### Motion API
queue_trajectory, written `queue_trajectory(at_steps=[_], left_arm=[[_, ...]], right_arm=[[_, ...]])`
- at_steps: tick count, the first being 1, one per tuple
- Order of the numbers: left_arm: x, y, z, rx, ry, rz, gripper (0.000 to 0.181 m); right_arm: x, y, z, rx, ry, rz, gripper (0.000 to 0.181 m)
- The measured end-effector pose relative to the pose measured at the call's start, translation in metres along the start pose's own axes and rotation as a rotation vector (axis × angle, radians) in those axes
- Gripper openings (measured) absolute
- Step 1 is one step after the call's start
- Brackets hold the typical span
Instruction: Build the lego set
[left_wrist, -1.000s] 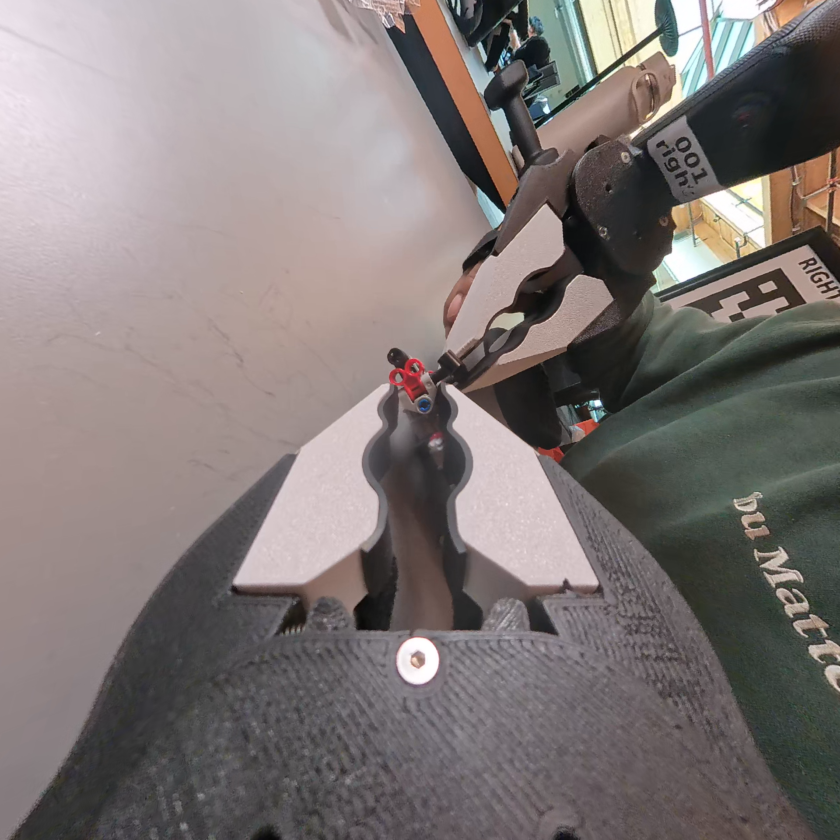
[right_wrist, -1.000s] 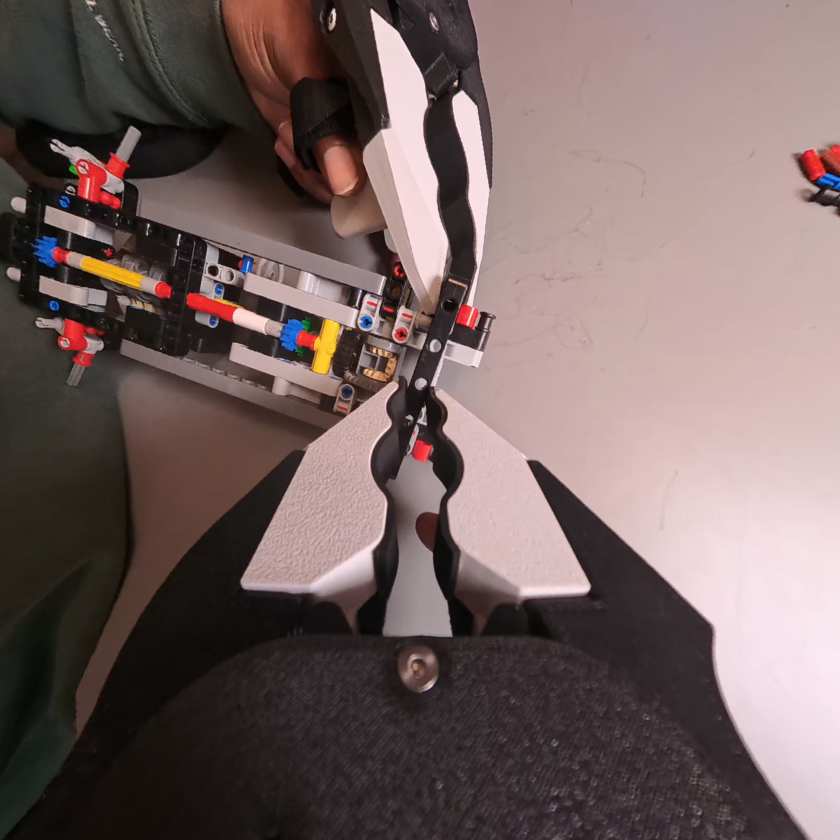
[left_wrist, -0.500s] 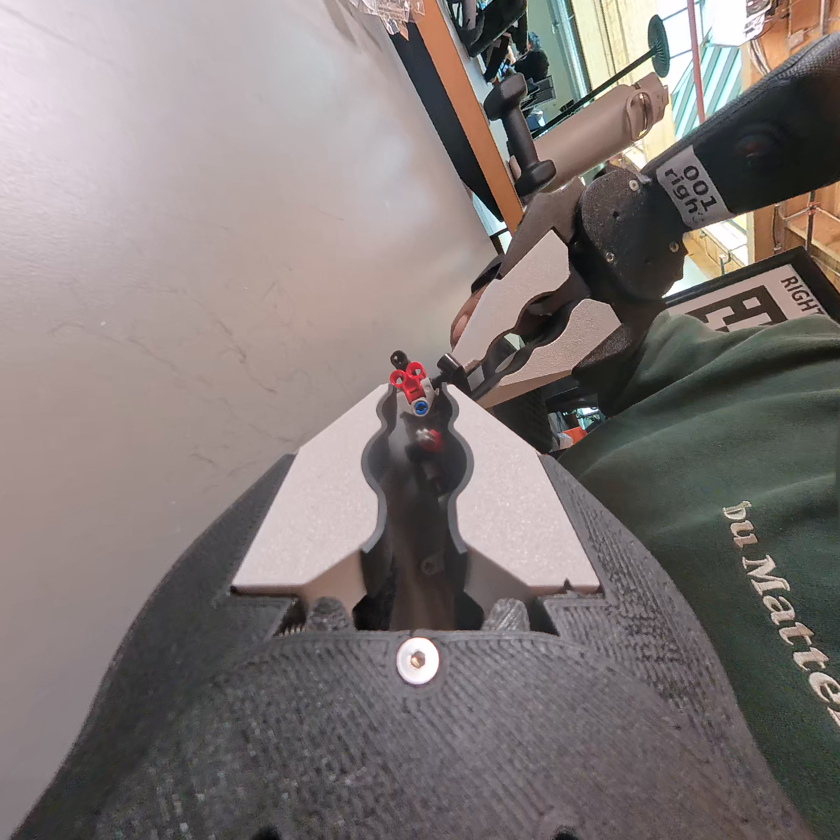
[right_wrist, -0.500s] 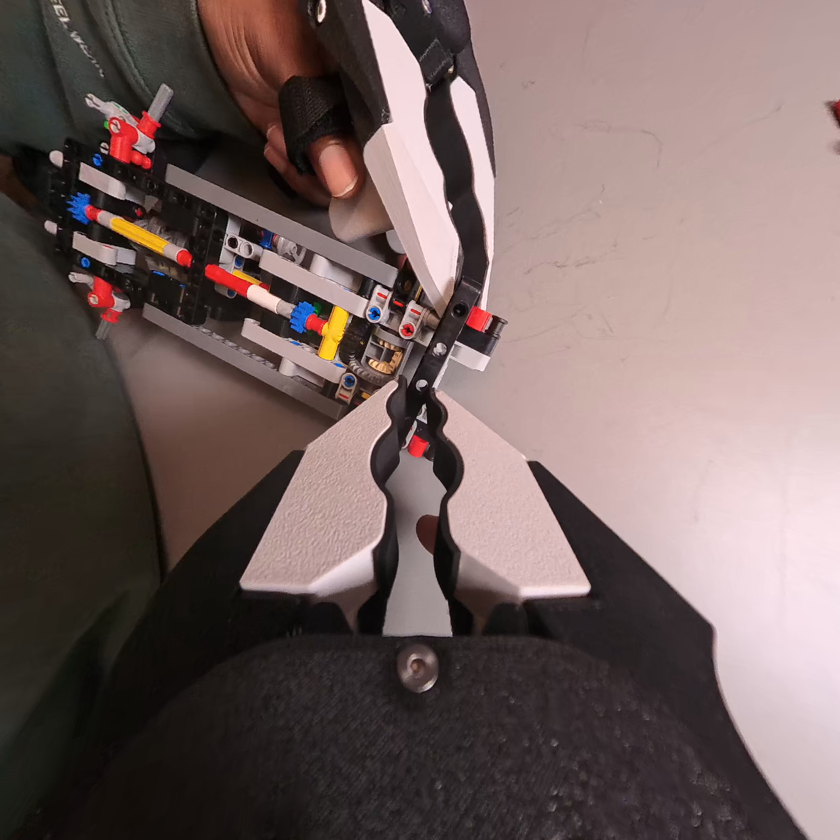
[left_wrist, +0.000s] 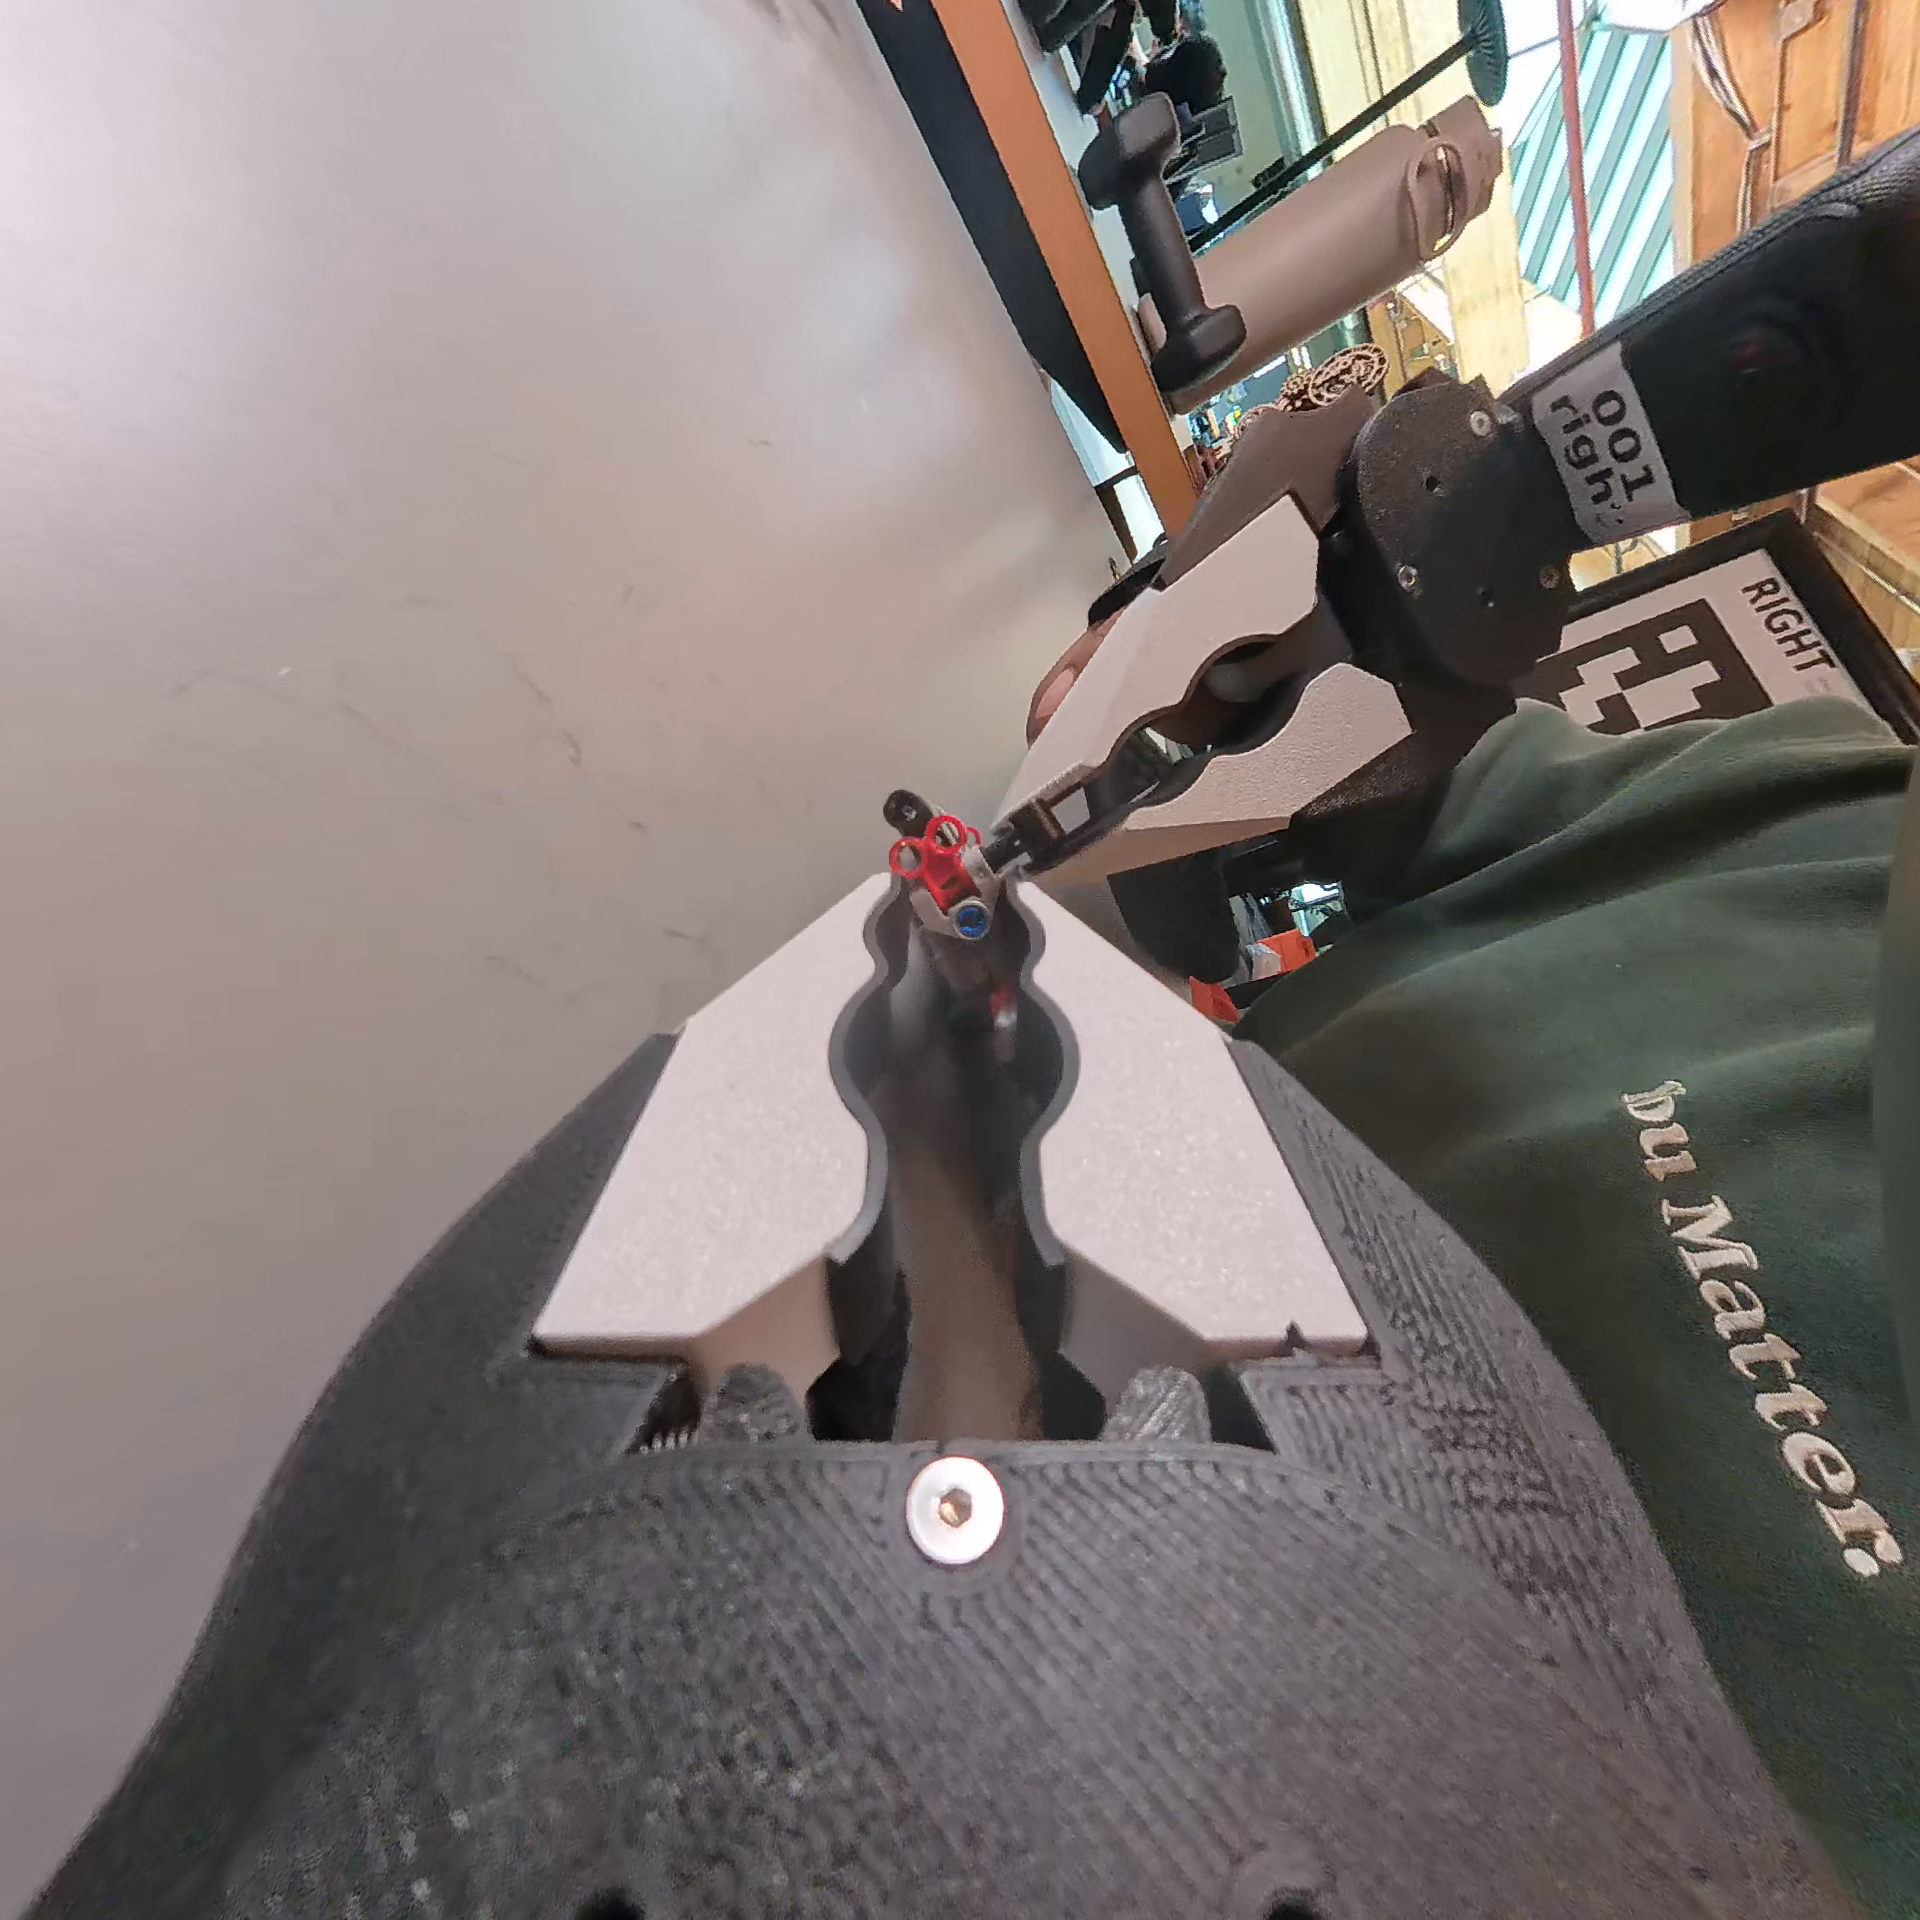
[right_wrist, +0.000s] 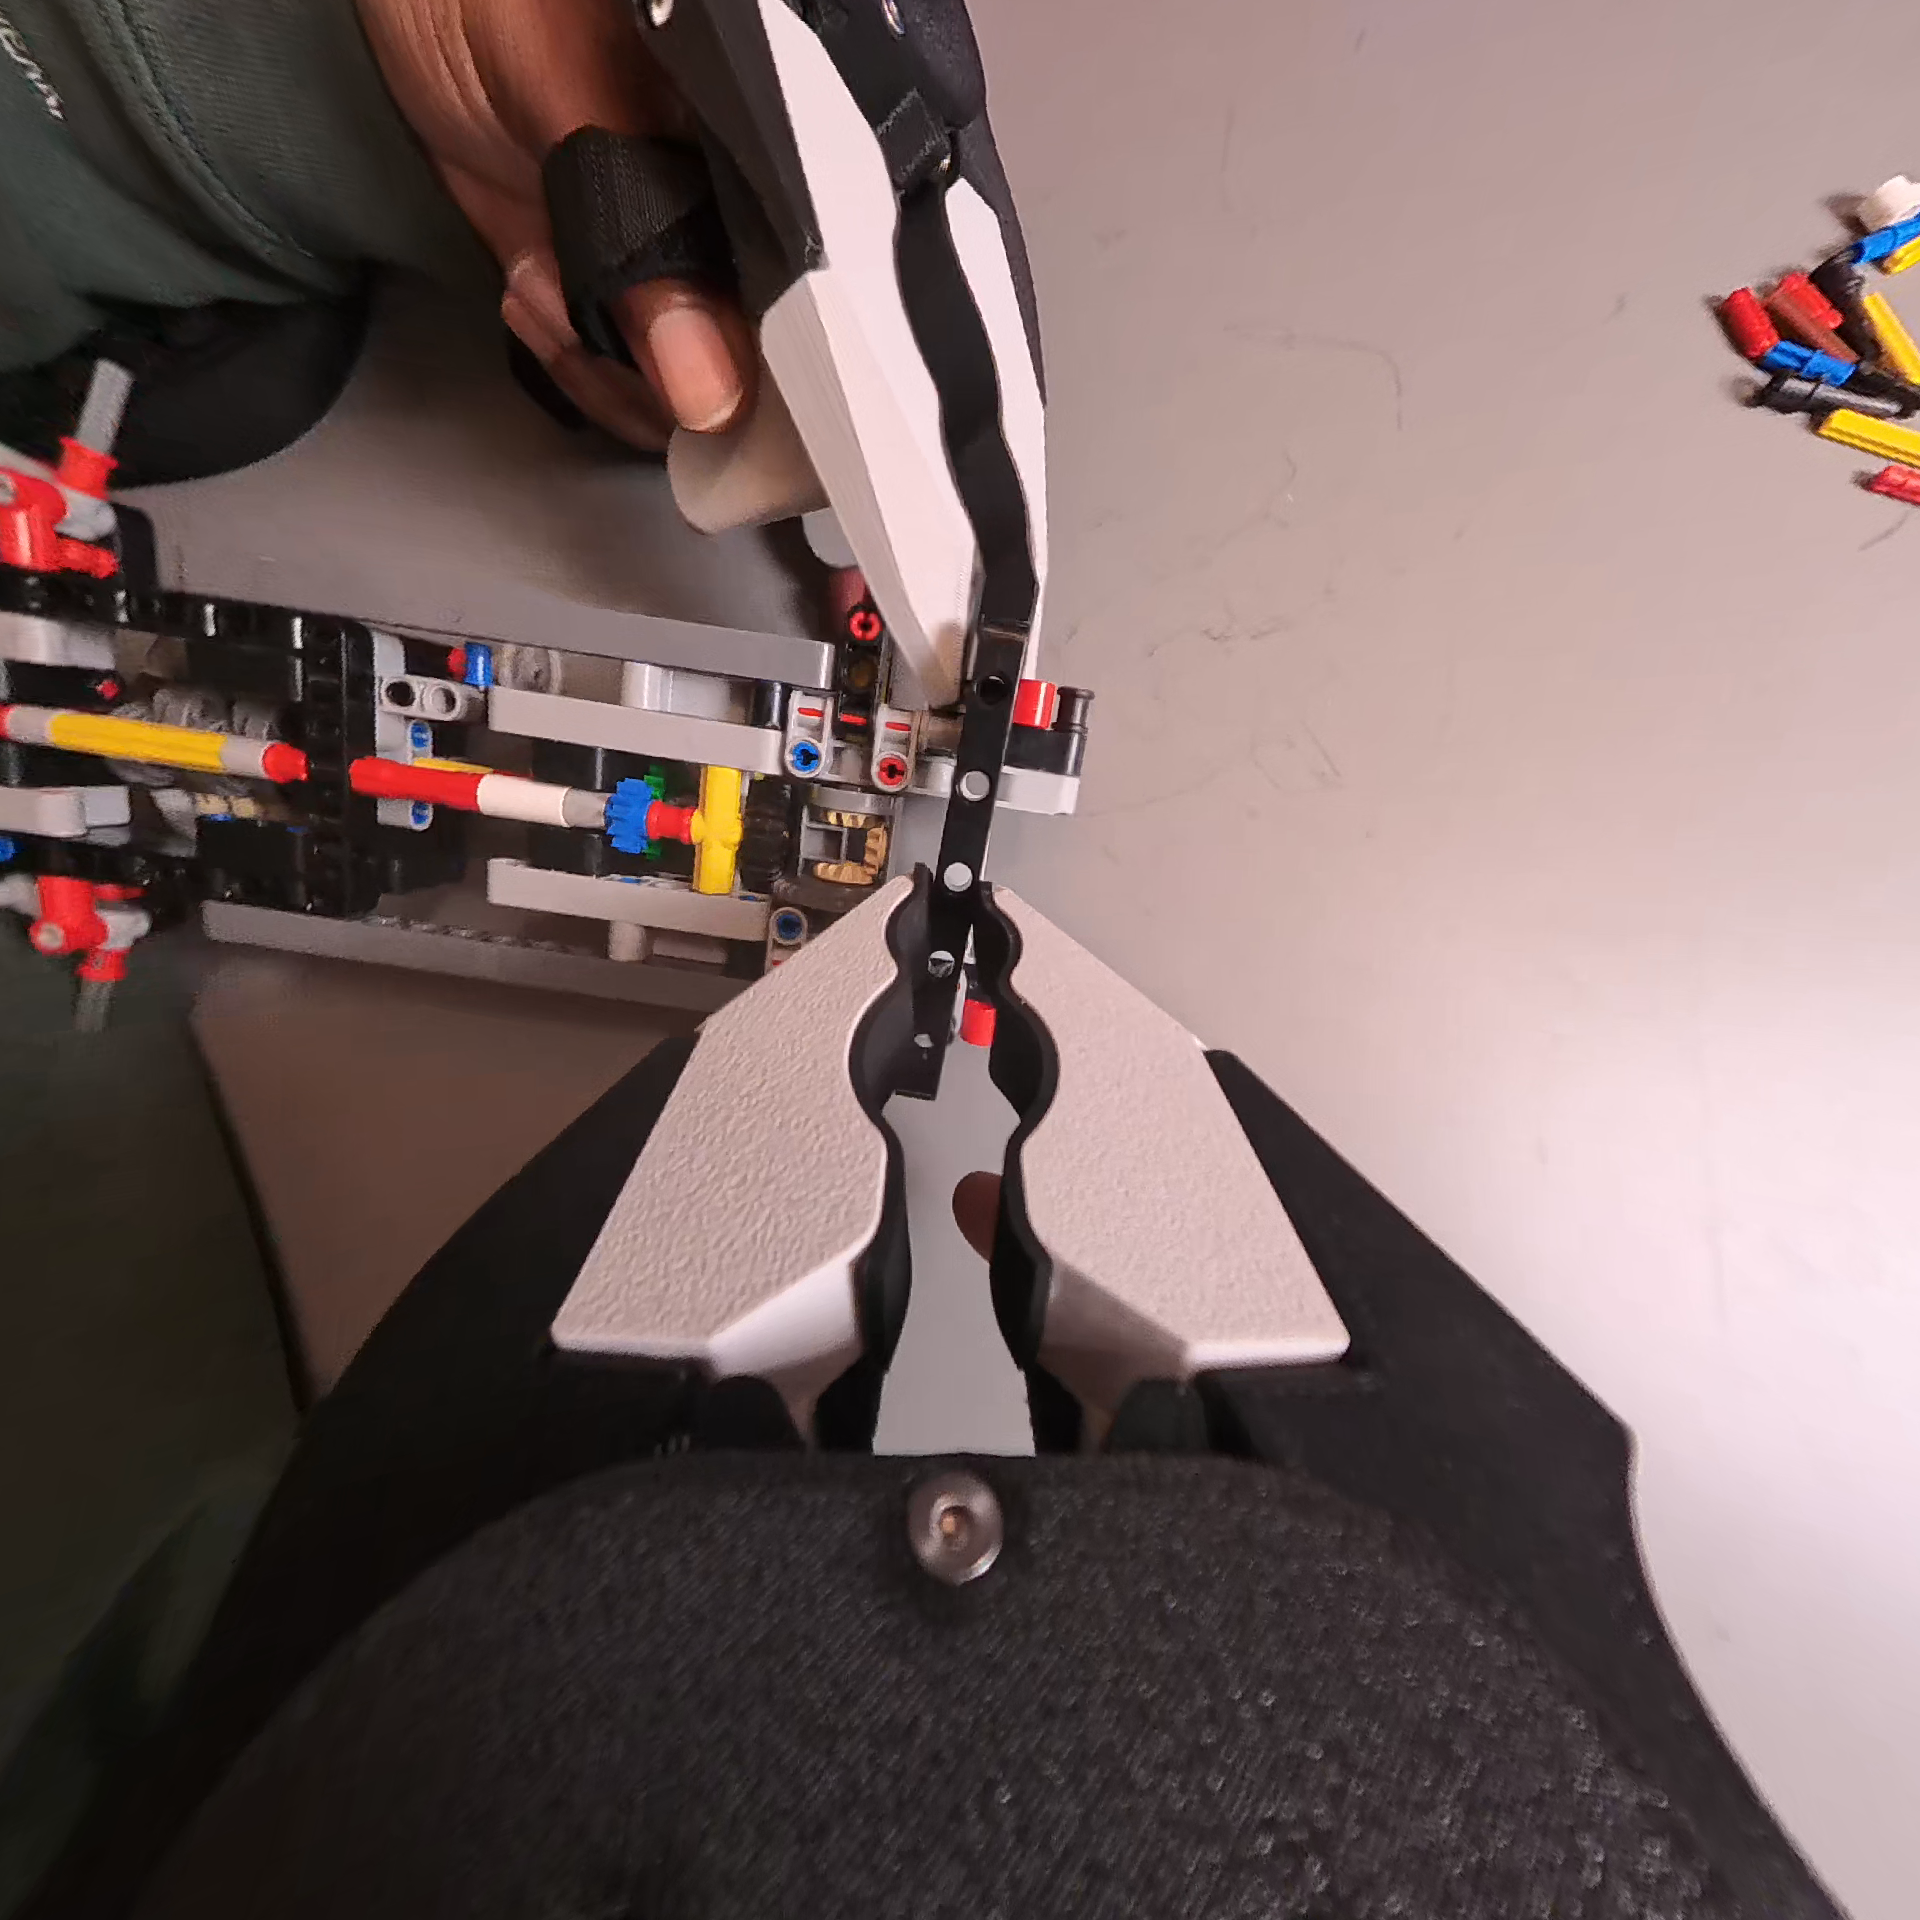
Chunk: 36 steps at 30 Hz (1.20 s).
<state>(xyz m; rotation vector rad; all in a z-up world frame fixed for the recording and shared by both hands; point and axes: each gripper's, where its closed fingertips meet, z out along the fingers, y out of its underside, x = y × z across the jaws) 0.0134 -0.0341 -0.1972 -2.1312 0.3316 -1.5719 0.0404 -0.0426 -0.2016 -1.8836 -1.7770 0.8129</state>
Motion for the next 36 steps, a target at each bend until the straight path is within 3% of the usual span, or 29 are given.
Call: queue_trajectory(at_steps=[8,21,36], left_arm=[[0.0,0.002,0.002,-0.002,-0.019,0.011,0.015],[0.005,0.0,0.002,0.023,0.004,0.026,0.015],[0.007,0.001,0.003,0.021,0.011,0.038,0.015]], right_arm=[[0.0,0.002,0.0,-0.024,0.02,-0.02,0.005],[-0.011,0.002,0.001,-0.104,-0.072,-0.062,0.005],[-0.013,0.0,0.001,0.072,0.057,0.022,0.005]])
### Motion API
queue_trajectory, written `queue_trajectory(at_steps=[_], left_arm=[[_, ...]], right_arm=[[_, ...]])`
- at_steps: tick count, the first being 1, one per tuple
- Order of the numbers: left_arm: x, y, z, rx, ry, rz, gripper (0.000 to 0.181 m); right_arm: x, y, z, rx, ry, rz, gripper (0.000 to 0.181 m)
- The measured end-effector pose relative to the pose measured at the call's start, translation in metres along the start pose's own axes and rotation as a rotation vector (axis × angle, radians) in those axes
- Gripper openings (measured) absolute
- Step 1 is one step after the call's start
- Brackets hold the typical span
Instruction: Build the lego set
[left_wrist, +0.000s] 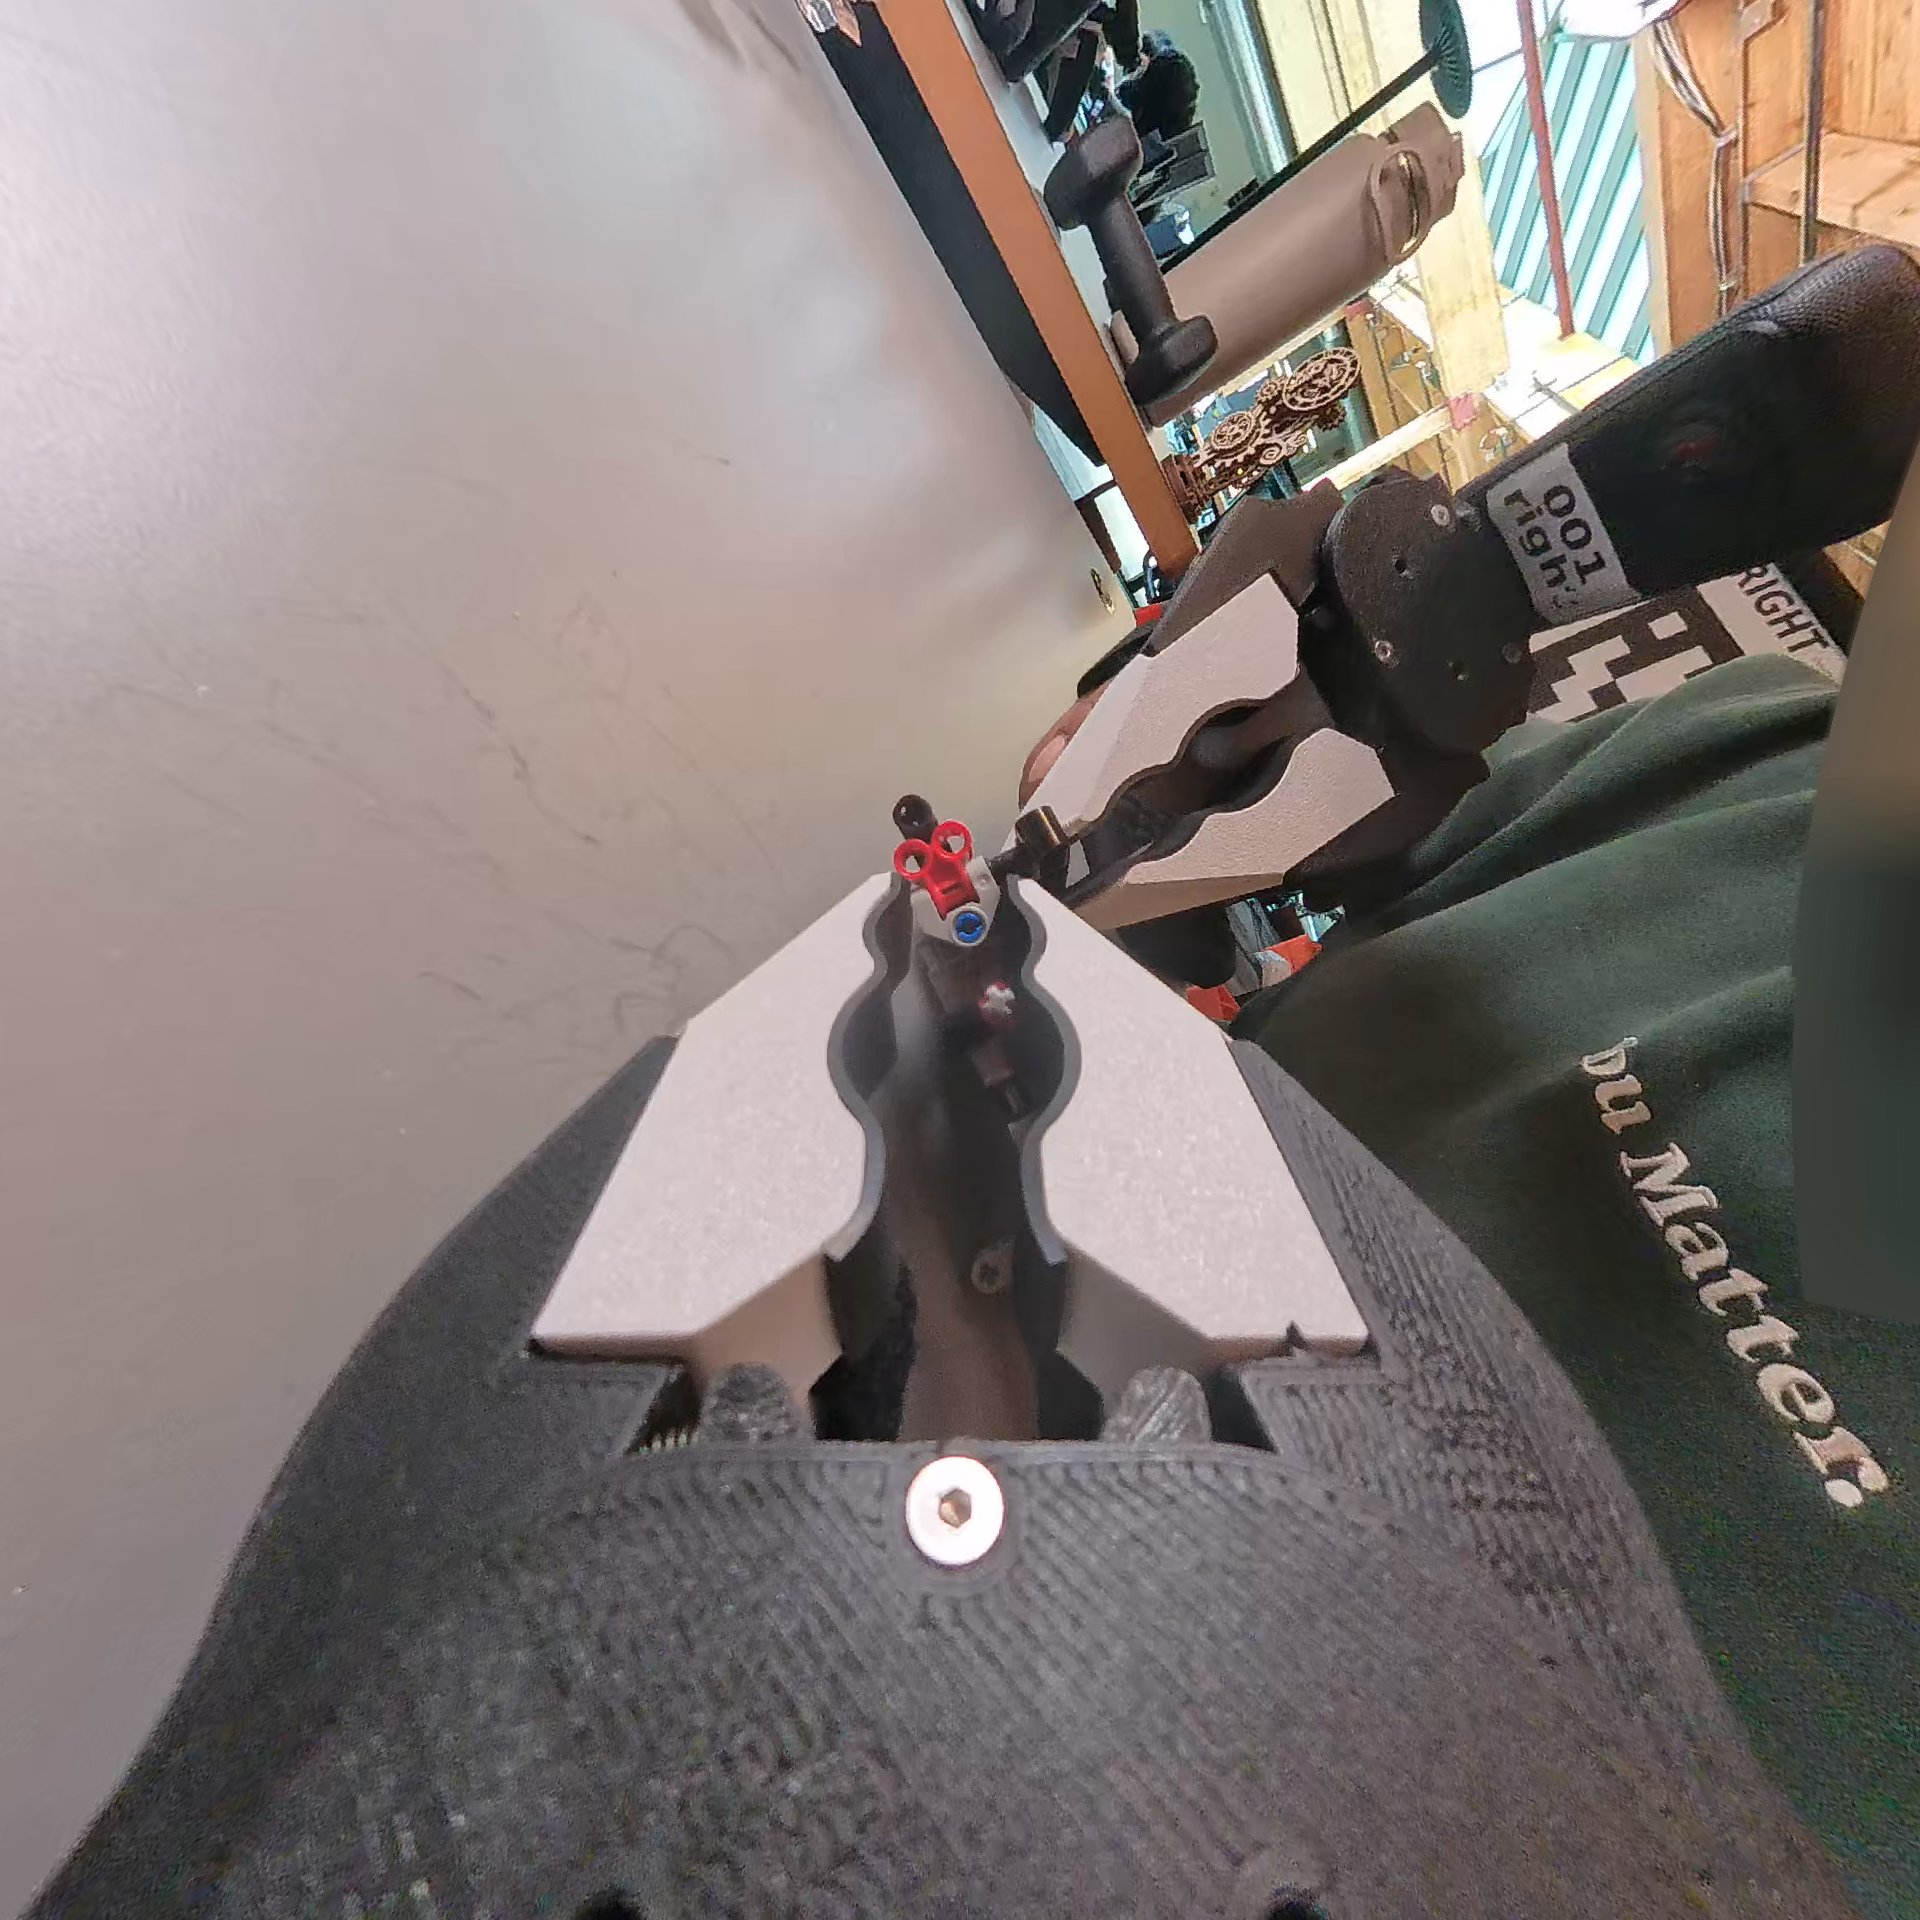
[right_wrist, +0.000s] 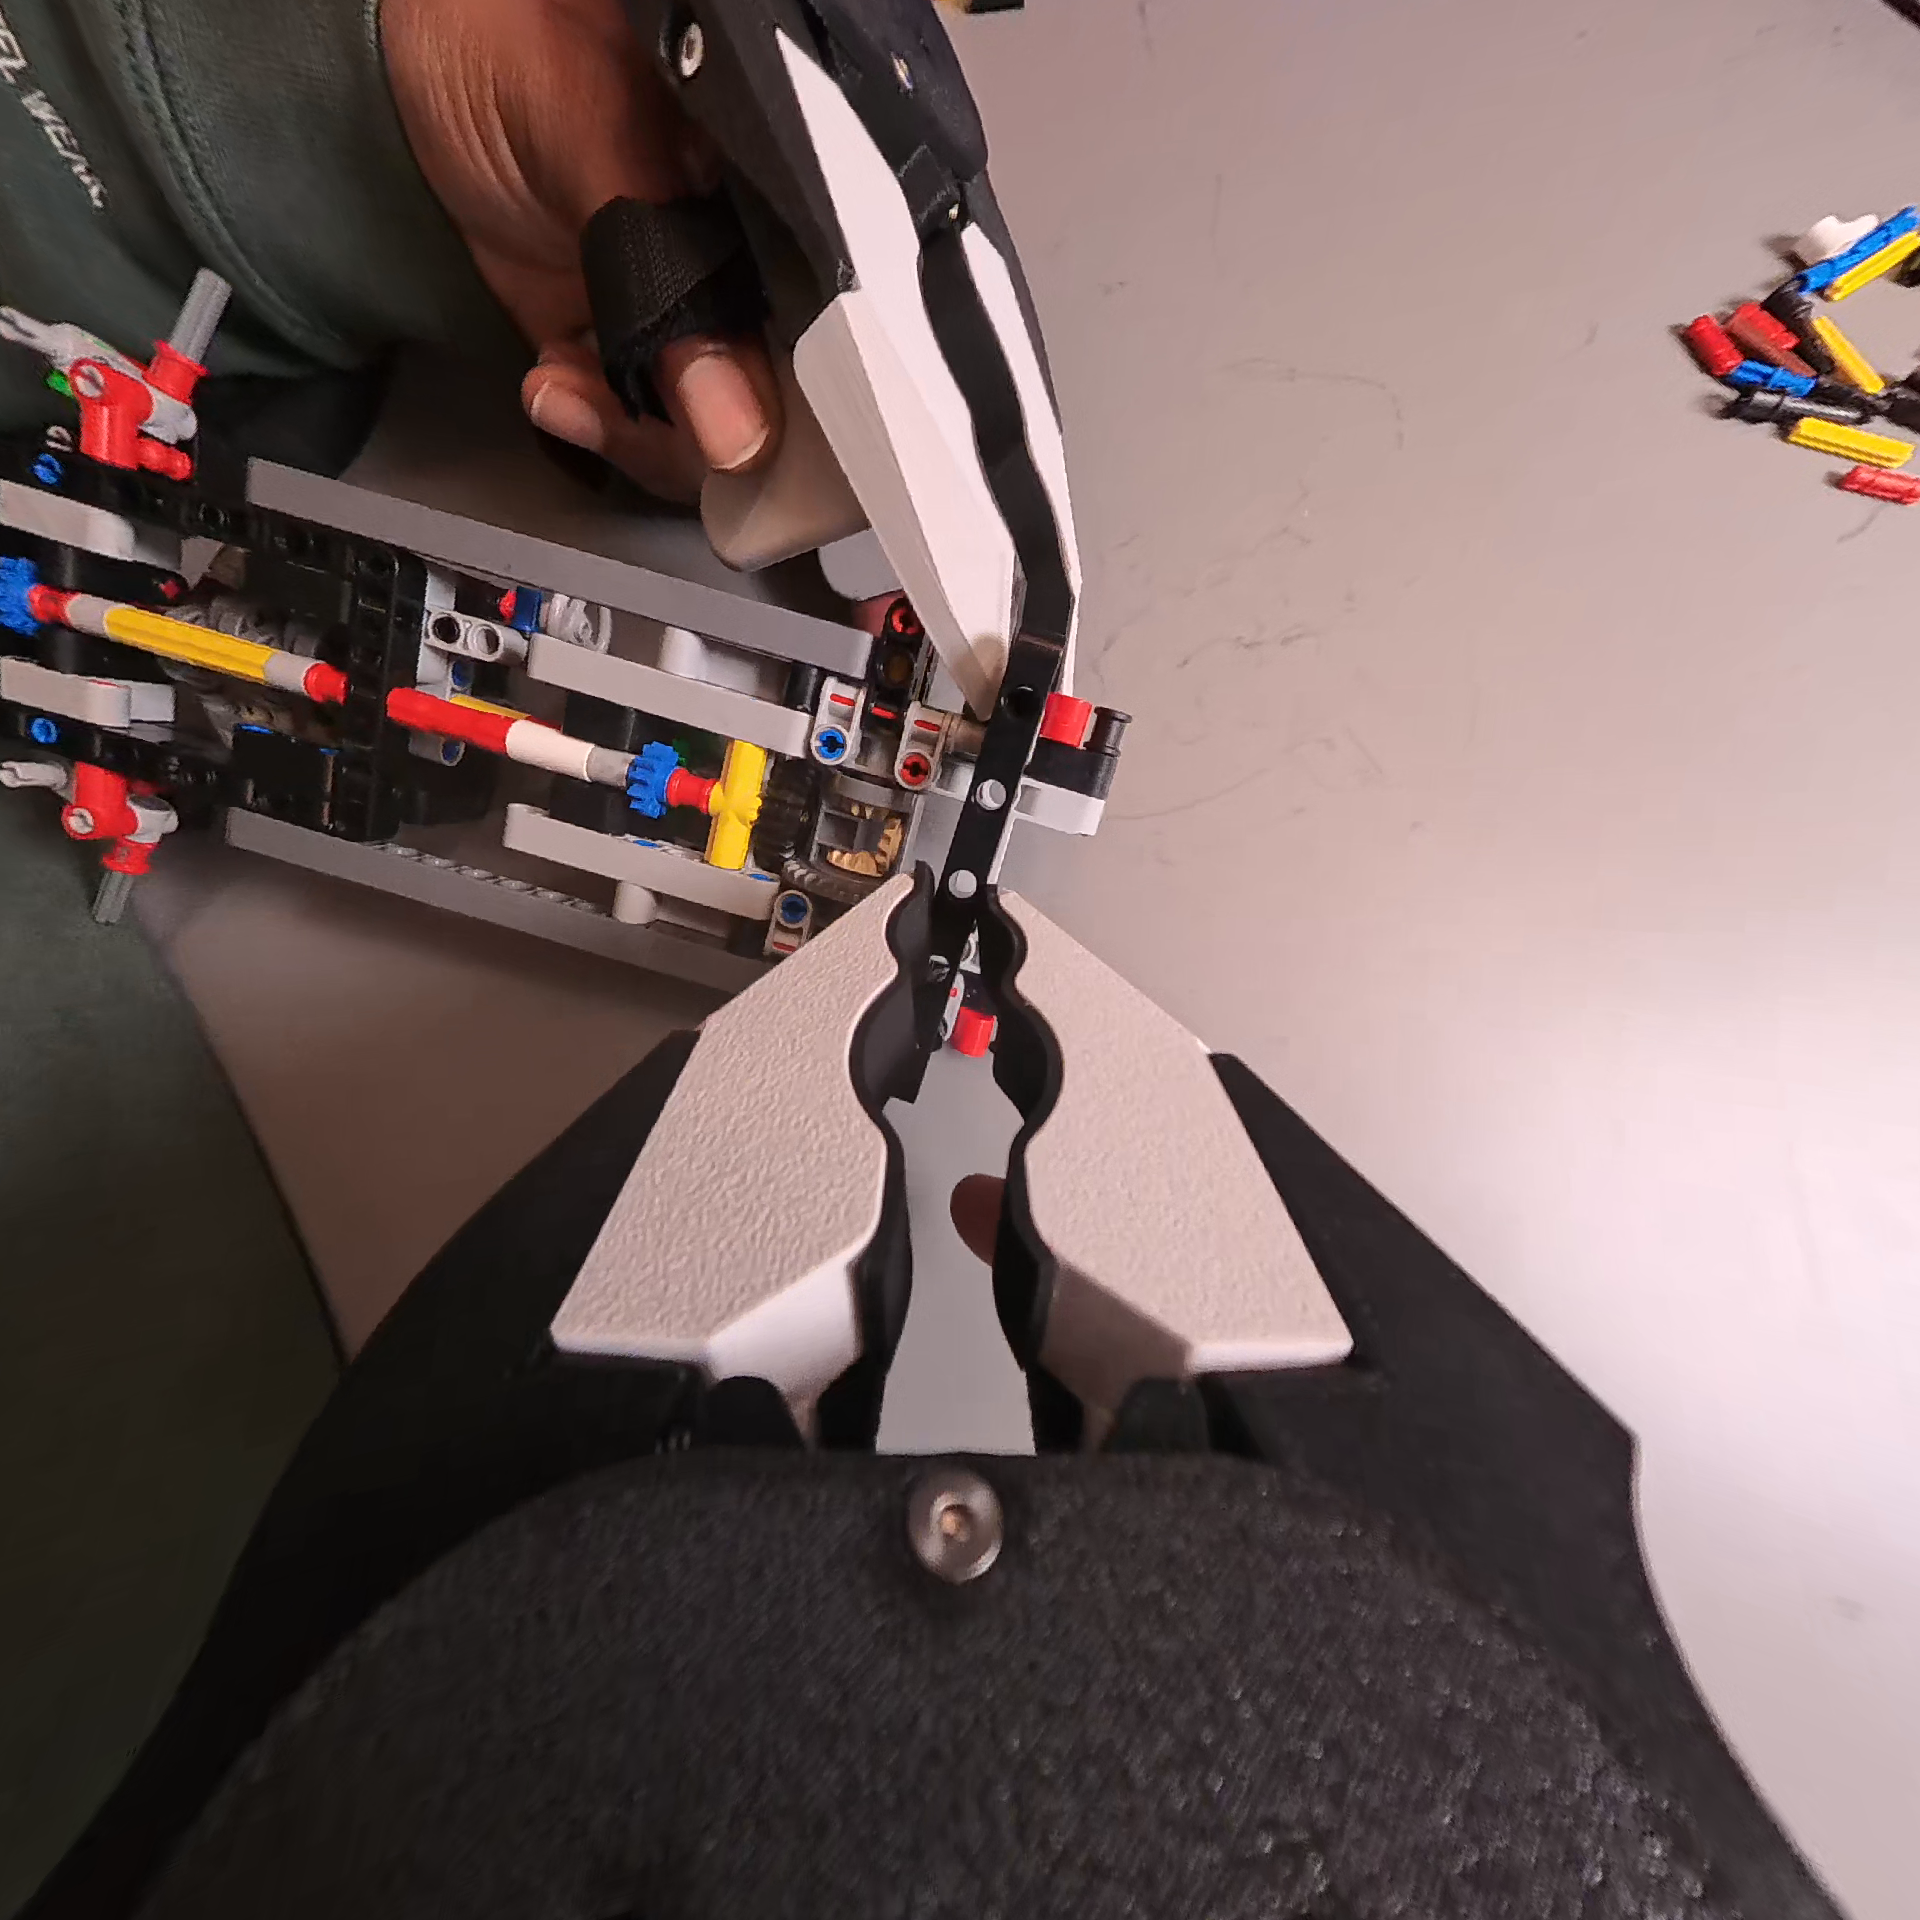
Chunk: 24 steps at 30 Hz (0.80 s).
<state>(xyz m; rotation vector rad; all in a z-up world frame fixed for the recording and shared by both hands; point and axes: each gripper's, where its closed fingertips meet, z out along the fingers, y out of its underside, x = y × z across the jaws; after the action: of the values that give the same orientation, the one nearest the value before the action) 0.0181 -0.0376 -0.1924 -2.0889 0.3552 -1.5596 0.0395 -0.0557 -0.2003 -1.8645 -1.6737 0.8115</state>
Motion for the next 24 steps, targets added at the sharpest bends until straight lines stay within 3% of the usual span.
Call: queue_trajectory(at_steps=[10,24], left_arm=[[-0.0005,0.0001,0.0008,0.009,-0.009,-0.015,0.015],[-0.0028,0.0001,-0.0006,0.01,-0.021,-0.037,0.015]], right_arm=[[-0.0015,0.0011,0.0011,0.012,-0.102,0.116,0.005],[-0.0035,-0.001,0.0072,0.028,-0.099,0.157,0.005]])
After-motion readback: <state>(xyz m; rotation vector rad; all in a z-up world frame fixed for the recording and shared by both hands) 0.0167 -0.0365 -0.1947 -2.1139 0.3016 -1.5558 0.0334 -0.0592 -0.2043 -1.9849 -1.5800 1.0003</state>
